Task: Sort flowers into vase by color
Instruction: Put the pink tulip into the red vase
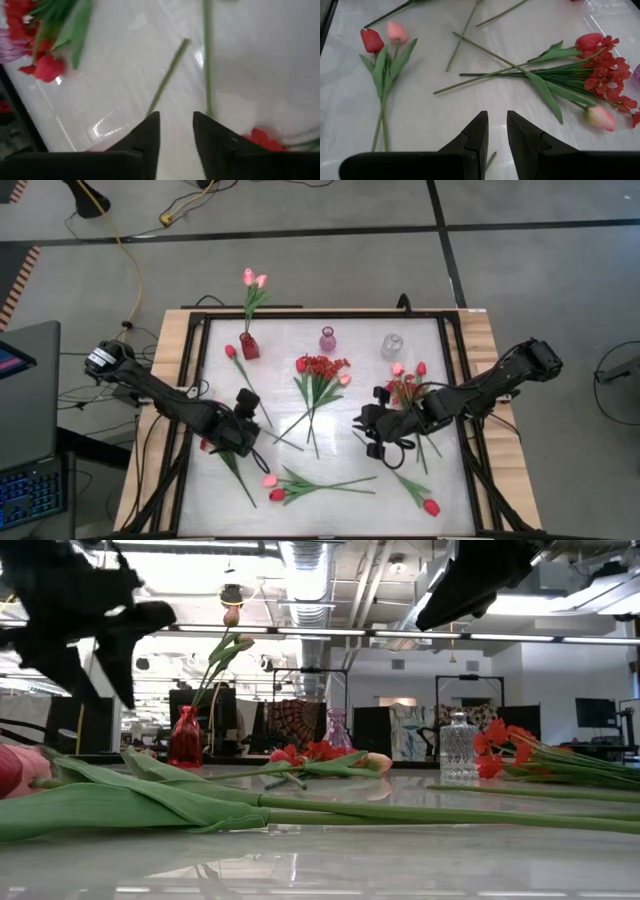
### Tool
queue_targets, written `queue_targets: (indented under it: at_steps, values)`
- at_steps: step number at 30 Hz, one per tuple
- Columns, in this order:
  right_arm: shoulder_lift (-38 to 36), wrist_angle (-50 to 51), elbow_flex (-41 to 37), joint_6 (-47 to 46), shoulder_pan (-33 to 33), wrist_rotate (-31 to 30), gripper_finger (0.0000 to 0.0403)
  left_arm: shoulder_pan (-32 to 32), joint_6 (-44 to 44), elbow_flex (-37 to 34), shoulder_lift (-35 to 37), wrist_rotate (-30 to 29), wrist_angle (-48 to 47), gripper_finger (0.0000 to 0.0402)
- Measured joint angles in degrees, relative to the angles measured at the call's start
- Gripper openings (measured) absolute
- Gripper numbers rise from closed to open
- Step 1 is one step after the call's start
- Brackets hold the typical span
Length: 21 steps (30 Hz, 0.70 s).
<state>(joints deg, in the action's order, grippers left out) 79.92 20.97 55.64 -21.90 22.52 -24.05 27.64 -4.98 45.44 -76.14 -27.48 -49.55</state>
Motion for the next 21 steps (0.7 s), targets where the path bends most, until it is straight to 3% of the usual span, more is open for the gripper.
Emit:
queue_targets:
  at_steps: [3, 6, 9, 11, 13, 17, 21]
  values:
    - [0.0, 0.0, 0.0, 0.1, 0.0, 0.0, 0.0097, -0.5, 13.2, 3.5, 0.0, -0.6, -0.7, 0.0143]
    - [0.0, 0.2, 0.0, 0.3, 0.0, 0.1, 0.0097, -3.1, 45.7, 7.6, 0.1, 1.1, -1.0, 0.0156]
    - [0.0, 0.7, 0.0, 2.7, 0.0, 0.2, 0.0097, -6.1, 79.5, 9.9, 0.1, 9.6, -0.4, 0.0157]
    - [0.0, 1.0, 0.0, 4.7, -0.2, 0.2, 0.0097, -6.1, 95.0, 10.2, 0.1, 13.1, 2.1, 0.0158]
    - [0.0, 1.0, 0.0, 7.5, -0.5, 0.2, 0.0097, -4.8, 105.6, 10.2, 0.1, 13.1, 4.3, 0.0158]
    - [0.0, 2.8, 0.0, 11.7, -0.5, 0.2, 0.0097, -1.7, 126.9, 10.2, -0.7, 6.0, 5.3, 0.0158]
    - [0.0, 6.2, 0.0, 12.4, -0.4, 0.2, 0.0097, -1.0, 135.1, 10.2, -5.2, 7.9, 3.0, 0.0158]
